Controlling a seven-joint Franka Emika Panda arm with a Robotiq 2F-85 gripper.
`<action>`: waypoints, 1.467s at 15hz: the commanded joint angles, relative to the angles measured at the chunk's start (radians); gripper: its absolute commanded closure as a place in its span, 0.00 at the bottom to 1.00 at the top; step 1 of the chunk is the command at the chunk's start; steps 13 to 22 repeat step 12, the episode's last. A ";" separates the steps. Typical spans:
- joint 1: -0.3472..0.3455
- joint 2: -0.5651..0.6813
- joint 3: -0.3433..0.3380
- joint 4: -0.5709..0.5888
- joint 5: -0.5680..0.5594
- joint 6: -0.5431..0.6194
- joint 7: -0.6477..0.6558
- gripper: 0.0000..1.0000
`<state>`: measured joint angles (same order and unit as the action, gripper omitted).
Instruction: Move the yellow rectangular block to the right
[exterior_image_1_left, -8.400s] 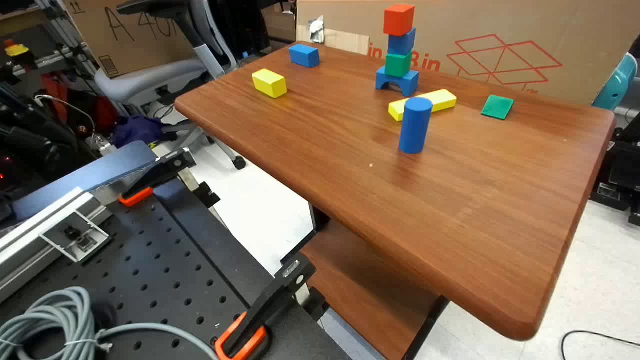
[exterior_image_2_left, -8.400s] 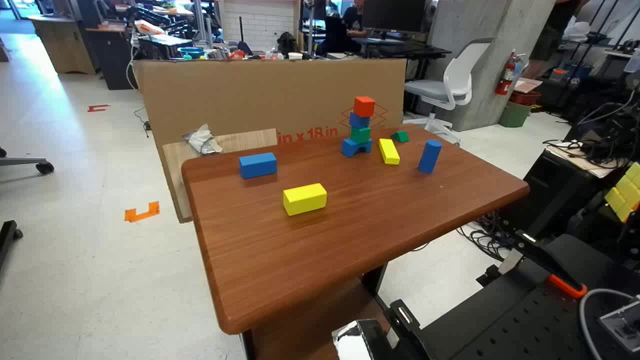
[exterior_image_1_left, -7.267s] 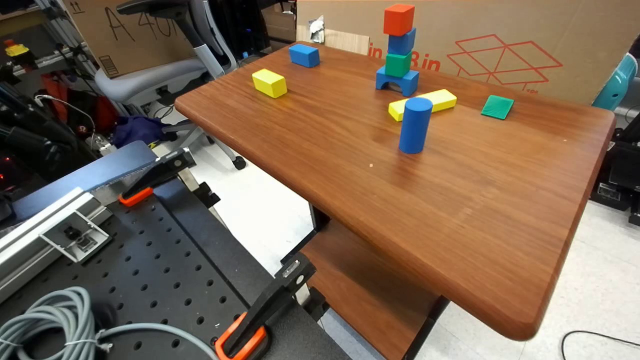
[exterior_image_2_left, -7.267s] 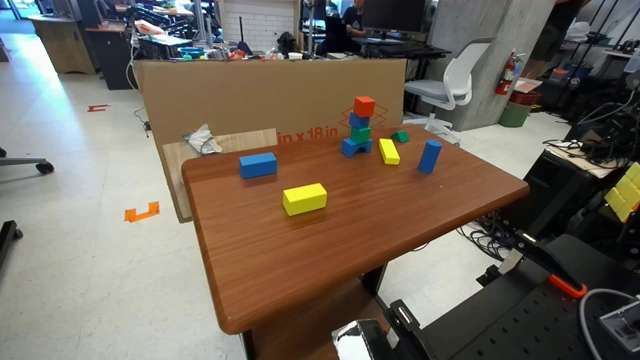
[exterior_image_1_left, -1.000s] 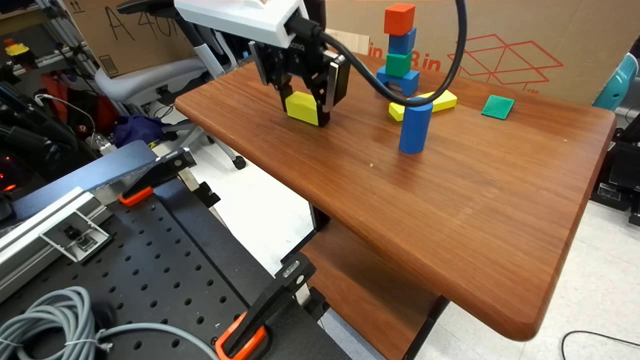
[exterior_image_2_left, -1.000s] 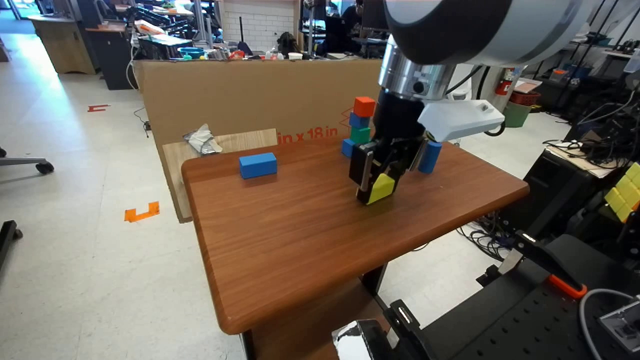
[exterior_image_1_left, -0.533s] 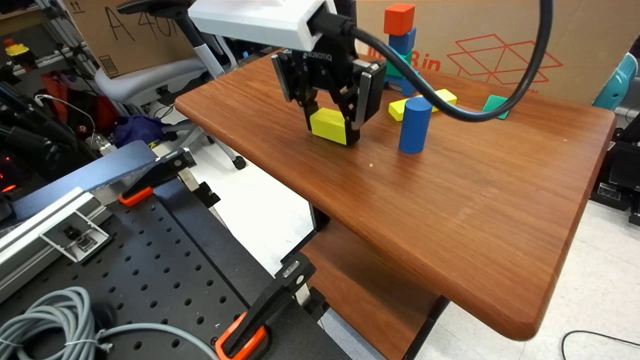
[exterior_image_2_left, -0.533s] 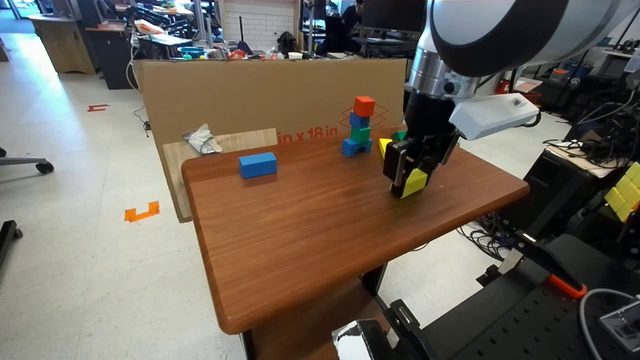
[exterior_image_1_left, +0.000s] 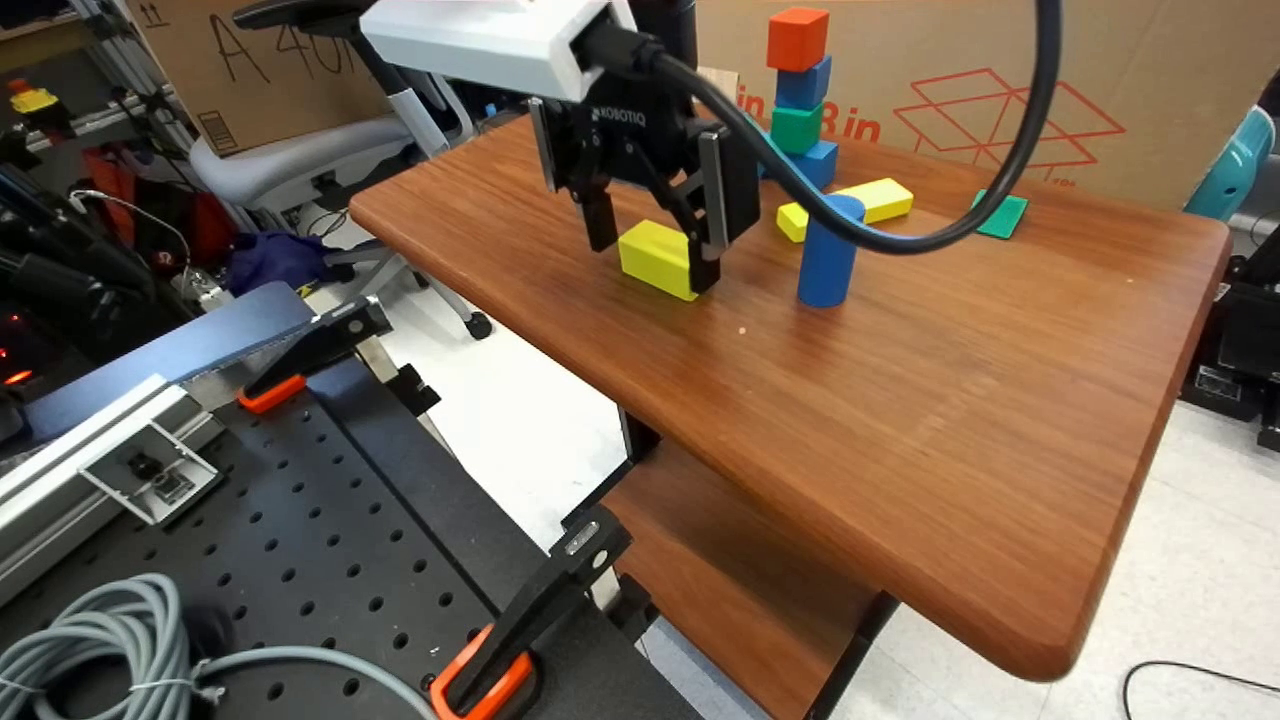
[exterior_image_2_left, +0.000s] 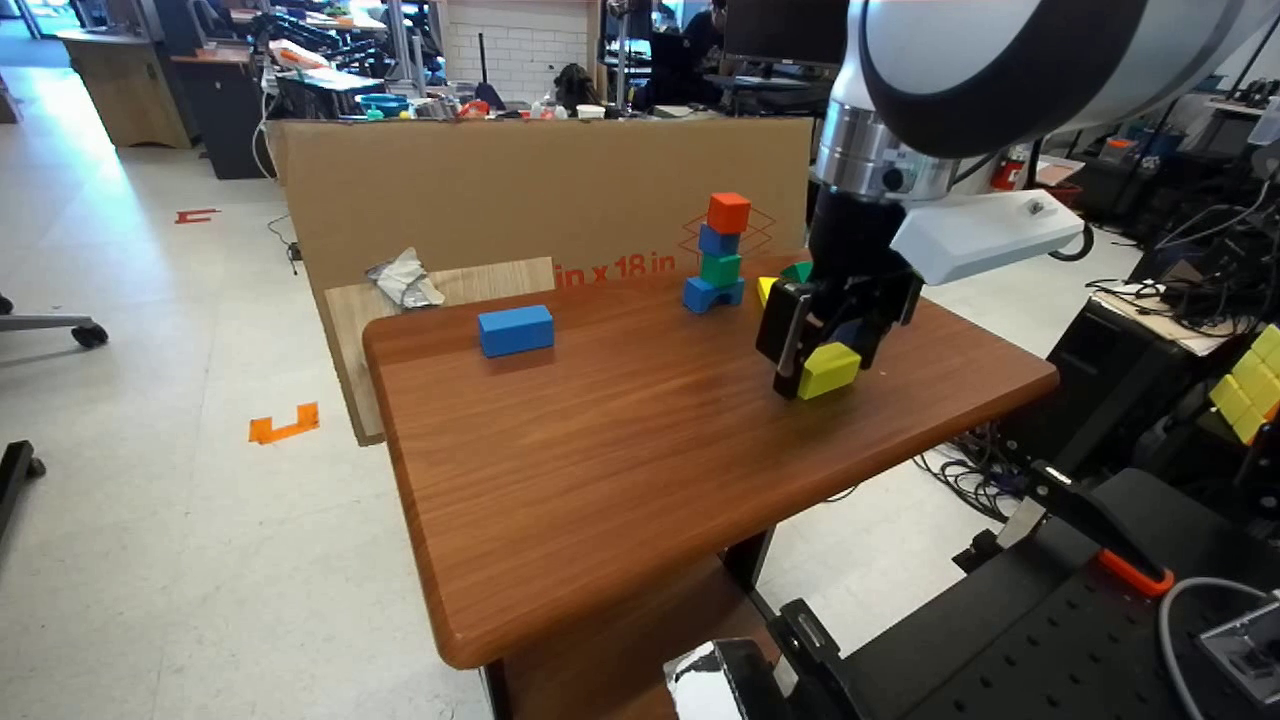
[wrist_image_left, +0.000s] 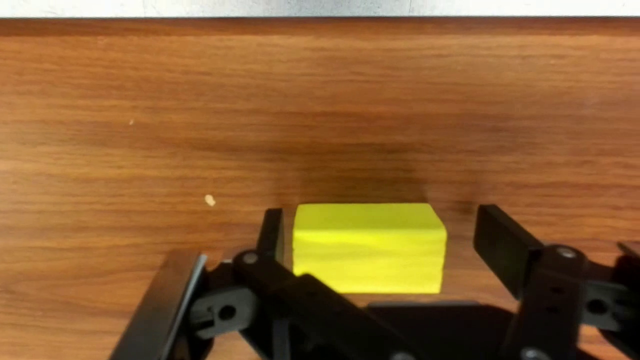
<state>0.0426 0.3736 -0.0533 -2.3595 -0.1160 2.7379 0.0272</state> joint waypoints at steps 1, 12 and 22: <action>0.026 -0.093 -0.018 -0.032 -0.028 -0.045 0.041 0.00; 0.007 -0.262 -0.005 -0.007 -0.168 -0.231 0.145 0.00; 0.007 -0.262 -0.005 -0.007 -0.168 -0.231 0.145 0.00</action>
